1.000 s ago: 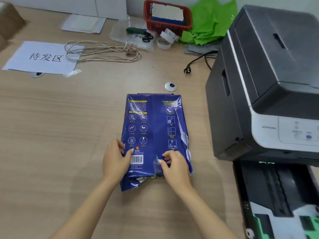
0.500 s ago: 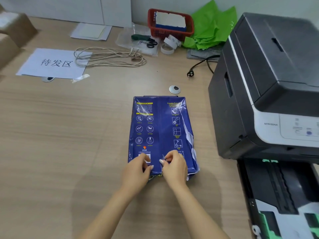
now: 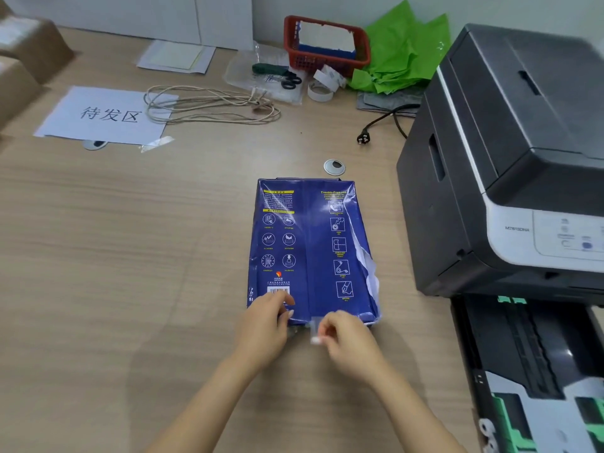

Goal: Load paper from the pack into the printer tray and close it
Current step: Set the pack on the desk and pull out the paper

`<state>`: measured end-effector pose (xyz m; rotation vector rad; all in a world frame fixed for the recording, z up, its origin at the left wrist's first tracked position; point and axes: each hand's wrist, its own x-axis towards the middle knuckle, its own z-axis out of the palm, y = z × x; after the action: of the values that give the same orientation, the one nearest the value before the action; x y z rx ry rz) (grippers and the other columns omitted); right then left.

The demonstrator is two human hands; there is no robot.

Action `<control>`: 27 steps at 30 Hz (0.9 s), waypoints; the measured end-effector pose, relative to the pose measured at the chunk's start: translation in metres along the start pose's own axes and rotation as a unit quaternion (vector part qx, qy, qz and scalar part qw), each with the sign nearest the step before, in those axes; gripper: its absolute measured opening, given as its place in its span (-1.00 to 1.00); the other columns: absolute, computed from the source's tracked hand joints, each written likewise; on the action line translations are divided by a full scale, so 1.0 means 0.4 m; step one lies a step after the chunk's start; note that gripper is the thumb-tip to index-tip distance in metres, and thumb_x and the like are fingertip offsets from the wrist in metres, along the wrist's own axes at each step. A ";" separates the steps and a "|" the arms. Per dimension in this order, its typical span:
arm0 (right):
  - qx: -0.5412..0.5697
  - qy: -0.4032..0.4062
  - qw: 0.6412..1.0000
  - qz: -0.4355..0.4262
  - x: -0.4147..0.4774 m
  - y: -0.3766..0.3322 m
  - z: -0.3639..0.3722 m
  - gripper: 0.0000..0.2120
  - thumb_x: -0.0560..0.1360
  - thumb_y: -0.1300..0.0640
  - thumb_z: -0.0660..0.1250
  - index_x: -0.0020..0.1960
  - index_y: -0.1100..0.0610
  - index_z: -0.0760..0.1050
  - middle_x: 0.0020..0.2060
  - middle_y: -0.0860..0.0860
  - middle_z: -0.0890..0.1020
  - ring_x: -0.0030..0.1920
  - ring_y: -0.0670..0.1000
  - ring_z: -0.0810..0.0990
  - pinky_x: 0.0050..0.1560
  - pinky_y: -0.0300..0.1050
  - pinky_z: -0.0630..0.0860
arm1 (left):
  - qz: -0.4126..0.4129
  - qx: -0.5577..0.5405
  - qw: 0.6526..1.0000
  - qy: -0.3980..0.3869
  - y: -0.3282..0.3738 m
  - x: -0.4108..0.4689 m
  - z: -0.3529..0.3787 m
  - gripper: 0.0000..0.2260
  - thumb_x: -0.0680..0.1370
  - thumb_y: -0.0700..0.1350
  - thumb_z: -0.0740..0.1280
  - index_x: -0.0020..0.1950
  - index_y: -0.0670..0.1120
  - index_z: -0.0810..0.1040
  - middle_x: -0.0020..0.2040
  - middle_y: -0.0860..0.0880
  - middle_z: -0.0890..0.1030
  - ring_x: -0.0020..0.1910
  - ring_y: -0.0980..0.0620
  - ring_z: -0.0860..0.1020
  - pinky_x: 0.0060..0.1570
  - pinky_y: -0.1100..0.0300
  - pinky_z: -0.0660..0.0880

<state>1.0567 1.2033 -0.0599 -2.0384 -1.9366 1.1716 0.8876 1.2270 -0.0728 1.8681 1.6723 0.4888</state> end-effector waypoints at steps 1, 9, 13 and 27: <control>-0.028 -0.031 0.999 -0.014 -0.027 0.017 0.005 -0.76 0.47 0.07 0.35 -0.29 -0.09 0.33 -0.26 -0.17 0.44 -0.16 -0.07 0.44 -0.04 -0.10 0.47 | 0.016 0.006 1.000 -0.003 0.000 0.000 0.001 -0.83 0.53 -0.07 0.28 0.12 0.02 0.51 -0.17 0.12 0.48 -0.04 0.02 0.52 -0.13 0.15 0.47; 0.074 -0.011 0.997 -0.012 -0.078 0.062 0.056 -0.67 0.39 0.10 0.44 -0.38 -0.12 0.32 -0.33 -0.17 0.45 -0.32 -0.18 0.43 -0.24 -0.43 0.33 | 0.202 0.252 0.946 -0.007 0.020 0.016 0.046 -0.45 0.18 0.11 0.57 0.16 0.11 0.62 -0.33 0.05 0.48 -0.46 0.06 0.48 -0.58 0.23 0.26; 0.166 0.012 0.986 0.000 -0.094 0.070 0.038 -0.74 0.36 0.07 0.47 -0.38 -0.08 0.41 -0.38 -0.10 0.53 -0.35 -0.16 0.48 -0.28 -0.40 0.37 | 0.193 0.204 0.960 0.012 0.017 0.023 0.052 -0.71 0.34 -0.01 0.49 0.06 0.11 0.67 -0.35 0.04 0.49 -0.46 0.03 0.48 -0.57 0.24 0.29; 0.171 0.285 0.934 0.128 -0.014 0.145 -0.034 -0.71 0.48 0.28 0.24 0.10 0.10 0.65 -0.24 -0.03 0.54 -0.18 0.15 0.62 -0.10 0.16 0.62 | 0.142 0.210 0.967 -0.027 0.028 0.019 0.055 -0.50 0.24 0.28 0.47 0.15 0.17 0.62 -0.31 0.09 0.47 -0.41 0.11 0.48 -0.53 0.38 0.09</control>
<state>1.1124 1.1929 -0.0799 -2.1541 -1.1425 0.7542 0.9109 1.2303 -0.0831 2.4260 1.5657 0.1974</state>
